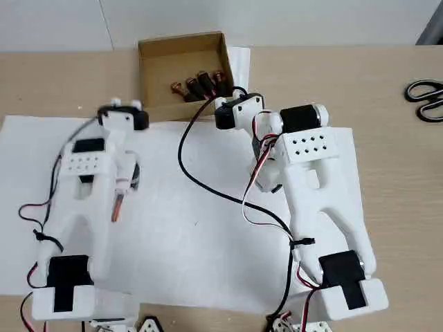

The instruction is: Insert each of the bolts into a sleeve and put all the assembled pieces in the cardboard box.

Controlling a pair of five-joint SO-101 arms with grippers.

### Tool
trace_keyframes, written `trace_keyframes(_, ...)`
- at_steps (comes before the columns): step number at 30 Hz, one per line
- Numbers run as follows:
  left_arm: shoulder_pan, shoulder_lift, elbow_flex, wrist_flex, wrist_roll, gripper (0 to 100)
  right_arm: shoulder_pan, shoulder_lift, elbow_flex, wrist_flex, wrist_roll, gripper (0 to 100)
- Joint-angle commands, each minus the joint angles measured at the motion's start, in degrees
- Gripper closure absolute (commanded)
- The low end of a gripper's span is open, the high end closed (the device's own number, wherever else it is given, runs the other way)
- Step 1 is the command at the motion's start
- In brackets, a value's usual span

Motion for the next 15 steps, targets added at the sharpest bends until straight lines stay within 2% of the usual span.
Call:
trace_keyframes(1, 0.26, -1.76, -13.67, 9.05, 1.67, 100, -0.31, -0.57, -0.44, -0.31, -0.62, 99.2)
trace_keyframes(7, 0.44, -1.67, -32.66, 21.45, 1.85, 100, -0.48, -1.71, -1.05, 2.59, -4.04, 99.4)
trace_keyframes(10, 1.76, -1.67, -37.49, 25.58, 5.54, 100, -0.75, -5.05, -1.05, 3.03, -8.62, 99.5)
trace_keyframes(15, 2.02, -1.76, -38.11, 23.56, 7.82, 100, -4.62, -9.89, -0.7, 2.95, -12.57, 99.5)
